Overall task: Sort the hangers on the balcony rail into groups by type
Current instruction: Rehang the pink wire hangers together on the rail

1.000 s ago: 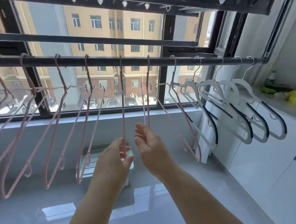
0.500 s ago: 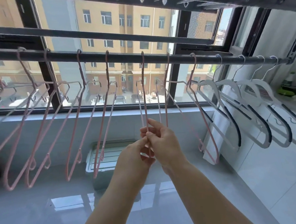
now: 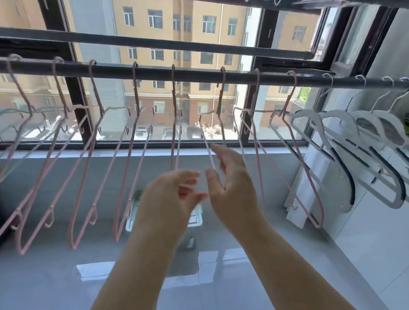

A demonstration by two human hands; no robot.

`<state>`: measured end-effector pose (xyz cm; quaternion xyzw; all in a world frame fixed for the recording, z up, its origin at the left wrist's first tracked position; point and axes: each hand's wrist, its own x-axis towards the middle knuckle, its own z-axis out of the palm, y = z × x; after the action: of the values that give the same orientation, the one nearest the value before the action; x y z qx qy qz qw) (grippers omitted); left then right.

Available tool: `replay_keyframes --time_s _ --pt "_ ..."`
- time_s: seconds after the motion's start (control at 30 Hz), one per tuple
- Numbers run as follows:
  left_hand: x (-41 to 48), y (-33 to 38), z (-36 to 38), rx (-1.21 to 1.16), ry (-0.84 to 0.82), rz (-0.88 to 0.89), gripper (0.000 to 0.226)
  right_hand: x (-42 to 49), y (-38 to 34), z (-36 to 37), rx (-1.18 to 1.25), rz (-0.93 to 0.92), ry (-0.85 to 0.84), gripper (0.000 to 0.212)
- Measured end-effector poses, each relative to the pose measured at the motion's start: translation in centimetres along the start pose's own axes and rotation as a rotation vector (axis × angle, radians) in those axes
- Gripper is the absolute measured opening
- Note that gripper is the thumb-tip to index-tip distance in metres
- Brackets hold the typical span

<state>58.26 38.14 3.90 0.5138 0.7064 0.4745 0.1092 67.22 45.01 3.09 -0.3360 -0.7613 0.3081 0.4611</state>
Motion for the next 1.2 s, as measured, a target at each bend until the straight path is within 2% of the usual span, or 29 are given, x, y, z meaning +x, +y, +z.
replay_keyframes --time_s 0.07,0.13,0.27,0.33,0.47,0.7,0.93,1.1,1.2 --pt "0.4 -0.5 -1.9 -0.019 0.143 0.006 0.037 -0.2 -0.6 1.4 0.038 0.014 -0.106 0.043" --pt "0.5 -1.3 -2.9 -0.008 0.188 -0.018 0.038 -0.7 -0.7 2.9 0.002 0.029 -0.193 0.045" --pt "0.6 -3.0 -3.1 -0.052 0.099 -0.108 0.039 -2.3 -0.4 5.5 0.003 0.115 -0.341 0.051" --pt "0.5 -3.4 -2.8 -0.048 0.045 -0.139 0.037 -3.0 -0.5 6.2 0.016 0.184 -0.364 0.054" --pt "0.9 -3.5 -2.2 0.013 0.001 -0.151 0.034 -3.9 -0.6 7.0 0.101 0.255 -0.321 0.045" --pt "1.3 -2.7 -2.3 -0.023 -0.029 -0.129 0.023 -4.5 -0.6 6.6 0.266 0.243 -0.226 0.04" --pt "1.4 -2.8 -2.1 -0.087 -0.046 -0.111 0.032 -4.5 -1.5 5.5 0.344 0.258 -0.253 0.04" --pt "1.2 -3.2 -2.4 -0.081 -0.028 -0.056 0.04 -4.6 -1.6 5.7 0.233 0.277 -0.212 0.038" --pt "0.4 -3.8 -4.1 -0.095 0.189 0.044 0.036 -5.6 -2.6 6.0 -0.1 0.15 -0.121 0.047"
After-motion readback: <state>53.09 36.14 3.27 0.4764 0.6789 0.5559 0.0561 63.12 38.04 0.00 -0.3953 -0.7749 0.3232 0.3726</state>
